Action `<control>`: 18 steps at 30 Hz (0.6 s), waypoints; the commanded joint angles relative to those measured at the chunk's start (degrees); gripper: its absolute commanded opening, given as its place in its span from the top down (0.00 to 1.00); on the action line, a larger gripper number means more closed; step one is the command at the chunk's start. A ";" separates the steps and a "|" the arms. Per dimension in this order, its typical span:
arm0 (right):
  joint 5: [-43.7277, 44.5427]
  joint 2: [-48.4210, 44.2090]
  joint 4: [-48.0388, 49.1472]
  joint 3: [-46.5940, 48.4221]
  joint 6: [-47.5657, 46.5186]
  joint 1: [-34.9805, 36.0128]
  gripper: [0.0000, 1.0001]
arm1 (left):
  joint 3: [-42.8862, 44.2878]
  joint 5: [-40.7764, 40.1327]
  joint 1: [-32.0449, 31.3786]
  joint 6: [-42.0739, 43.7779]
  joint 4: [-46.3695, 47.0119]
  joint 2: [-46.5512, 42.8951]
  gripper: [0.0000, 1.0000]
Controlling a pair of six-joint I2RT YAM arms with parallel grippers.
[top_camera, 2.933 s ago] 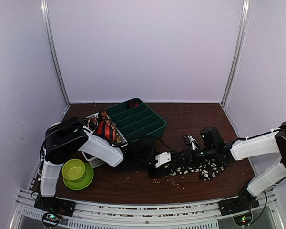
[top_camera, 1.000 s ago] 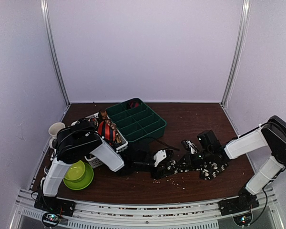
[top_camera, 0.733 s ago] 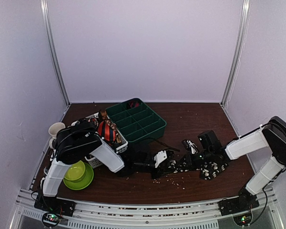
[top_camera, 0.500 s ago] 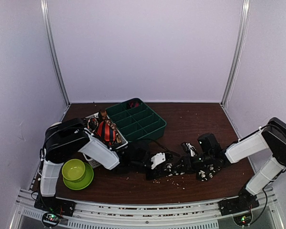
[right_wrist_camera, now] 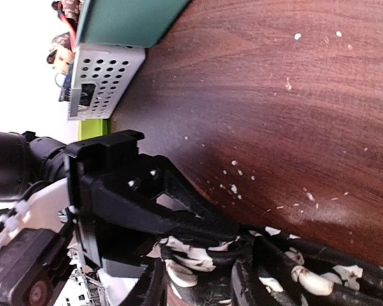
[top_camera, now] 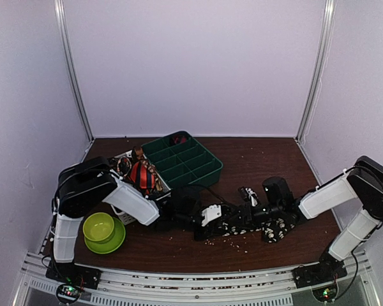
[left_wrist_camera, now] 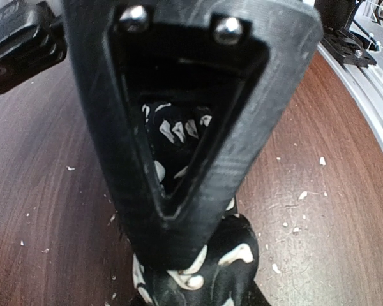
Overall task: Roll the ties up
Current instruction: Roll the tie at the center of the board.
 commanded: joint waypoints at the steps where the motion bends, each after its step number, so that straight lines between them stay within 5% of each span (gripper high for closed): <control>1: 1.40 1.68 -5.16 3.15 -2.70 1.02 0.70 | -0.50 -0.67 0.30 0.97 -7.62 0.79 0.79; 7: 3.17 2.75 -11.34 4.74 -6.94 1.00 0.99 | -0.32 -0.59 0.51 0.74 -7.72 0.92 0.77; 9: 3.71 2.88 -12.59 4.72 -7.93 0.91 1.00 | -0.31 -0.53 0.72 0.47 -7.64 0.89 0.74; 14: 7.28 2.55 -16.50 3.85 -11.42 0.39 1.00 | -4.51 -0.48 0.96 -2.46 1.50 -1.95 0.45; 18: 11.35 2.33 -19.97 3.09 -14.11 0.02 1.00 | -6.67 0.19 0.87 -6.85 10.25 -2.02 0.37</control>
